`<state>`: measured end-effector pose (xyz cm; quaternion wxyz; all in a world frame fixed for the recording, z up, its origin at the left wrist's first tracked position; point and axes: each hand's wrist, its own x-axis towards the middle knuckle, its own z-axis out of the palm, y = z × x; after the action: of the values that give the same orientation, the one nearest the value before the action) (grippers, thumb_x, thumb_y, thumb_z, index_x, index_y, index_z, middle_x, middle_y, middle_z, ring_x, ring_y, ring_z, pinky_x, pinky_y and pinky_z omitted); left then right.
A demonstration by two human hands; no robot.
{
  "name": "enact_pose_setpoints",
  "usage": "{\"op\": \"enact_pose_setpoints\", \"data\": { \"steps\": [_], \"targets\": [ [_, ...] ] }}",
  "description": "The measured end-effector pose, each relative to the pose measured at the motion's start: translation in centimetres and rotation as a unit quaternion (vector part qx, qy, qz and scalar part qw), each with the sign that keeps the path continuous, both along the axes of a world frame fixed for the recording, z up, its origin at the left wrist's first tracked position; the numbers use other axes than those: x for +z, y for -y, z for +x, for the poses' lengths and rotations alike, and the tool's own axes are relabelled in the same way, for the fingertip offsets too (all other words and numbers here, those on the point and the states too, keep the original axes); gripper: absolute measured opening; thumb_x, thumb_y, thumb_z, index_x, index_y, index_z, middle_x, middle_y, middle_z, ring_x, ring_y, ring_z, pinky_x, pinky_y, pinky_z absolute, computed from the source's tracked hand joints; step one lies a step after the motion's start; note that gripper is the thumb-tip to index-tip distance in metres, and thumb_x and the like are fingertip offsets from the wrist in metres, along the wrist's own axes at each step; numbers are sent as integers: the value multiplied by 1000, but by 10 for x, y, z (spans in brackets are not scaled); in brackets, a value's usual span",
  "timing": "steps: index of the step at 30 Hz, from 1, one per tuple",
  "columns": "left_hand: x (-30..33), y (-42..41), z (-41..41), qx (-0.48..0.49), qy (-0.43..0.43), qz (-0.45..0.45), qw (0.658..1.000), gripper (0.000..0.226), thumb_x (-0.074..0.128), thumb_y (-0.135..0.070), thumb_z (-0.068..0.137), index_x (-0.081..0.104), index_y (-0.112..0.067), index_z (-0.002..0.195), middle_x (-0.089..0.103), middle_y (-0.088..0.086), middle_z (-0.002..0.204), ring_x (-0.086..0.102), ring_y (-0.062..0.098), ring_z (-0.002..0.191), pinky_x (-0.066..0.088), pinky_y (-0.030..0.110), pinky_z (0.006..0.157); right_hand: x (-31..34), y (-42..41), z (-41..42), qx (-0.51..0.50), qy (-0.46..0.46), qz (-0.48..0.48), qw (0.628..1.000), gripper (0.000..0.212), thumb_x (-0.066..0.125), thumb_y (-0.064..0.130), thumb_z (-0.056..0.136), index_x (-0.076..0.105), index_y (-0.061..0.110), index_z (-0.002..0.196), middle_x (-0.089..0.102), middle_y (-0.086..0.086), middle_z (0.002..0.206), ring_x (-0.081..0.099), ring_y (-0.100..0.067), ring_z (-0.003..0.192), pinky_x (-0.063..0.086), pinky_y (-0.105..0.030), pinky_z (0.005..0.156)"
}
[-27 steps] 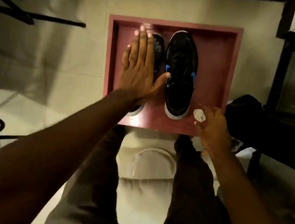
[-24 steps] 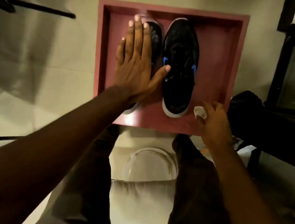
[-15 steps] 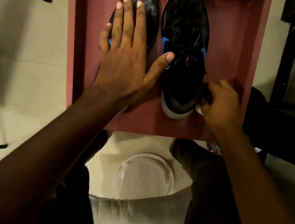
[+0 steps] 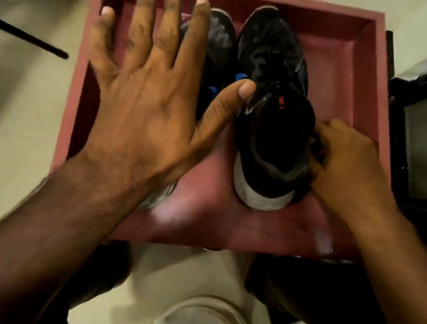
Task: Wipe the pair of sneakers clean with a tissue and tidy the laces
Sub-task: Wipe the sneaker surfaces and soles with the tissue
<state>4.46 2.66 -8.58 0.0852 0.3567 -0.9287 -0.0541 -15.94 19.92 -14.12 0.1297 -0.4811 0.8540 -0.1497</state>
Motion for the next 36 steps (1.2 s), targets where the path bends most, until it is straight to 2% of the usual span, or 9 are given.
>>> {"op": "enact_pose_setpoints", "data": {
  "steps": [5,8,10,17,22,25,28,33,36],
  "targets": [
    [7,-12,2,32,3,-7,999,91,6,-78,95,18,-18,164,26,13,168,11,27,159,6,60,123,12,-20,12,7,-21,63,998,9,62,21,91,63,14,95,50,0,89,60,-34,91,40,-35,72],
    [5,-22,3,18,28,5,999,91,7,-77,94,24,-20,162,29,15,166,17,31,157,11,58,123,21,-28,16,-16,-24,162,986,47,70,37,85,63,17,126,58,-13,114,62,-38,109,53,-41,87],
    [4,-26,4,28,58,10,998,91,5,-78,91,29,-23,160,27,16,167,18,34,156,15,58,122,18,-33,21,-34,-20,181,983,49,71,38,85,60,20,128,56,-16,122,61,-40,111,54,-44,91],
    [4,-26,6,41,92,119,988,76,28,-69,95,50,-14,142,16,22,168,29,47,148,30,58,120,19,-35,21,-131,-48,-69,988,13,65,11,93,72,14,103,70,-11,94,59,-26,77,35,-25,61],
    [15,-30,4,49,126,102,986,58,44,-43,104,44,-3,145,19,19,168,51,40,135,45,48,108,29,-29,21,-23,9,-267,963,27,66,9,98,72,14,124,71,0,115,66,-10,103,49,-11,85],
    [18,-26,5,53,130,97,985,51,41,-42,105,47,-8,143,32,14,164,59,37,126,50,46,97,29,-20,33,79,51,-267,959,30,62,13,103,68,21,131,67,7,133,60,-11,128,50,-28,105],
    [17,-20,8,46,101,86,990,40,42,-42,104,58,-12,124,57,11,138,64,33,113,52,45,91,24,-18,39,75,90,-211,970,28,53,30,105,67,29,129,64,8,132,47,-6,139,44,-22,108],
    [14,-16,10,40,96,83,991,41,41,-49,102,64,-17,114,65,5,120,62,29,107,55,46,90,25,-28,53,91,99,-141,981,30,47,51,98,68,38,115,54,4,127,48,2,126,52,-27,97],
    [13,-19,8,46,76,101,991,55,34,-62,100,61,-23,128,58,5,140,54,31,127,48,52,103,35,-36,73,124,82,-130,980,26,53,50,97,69,38,112,58,11,118,55,2,117,54,-26,89]
  ]
}}
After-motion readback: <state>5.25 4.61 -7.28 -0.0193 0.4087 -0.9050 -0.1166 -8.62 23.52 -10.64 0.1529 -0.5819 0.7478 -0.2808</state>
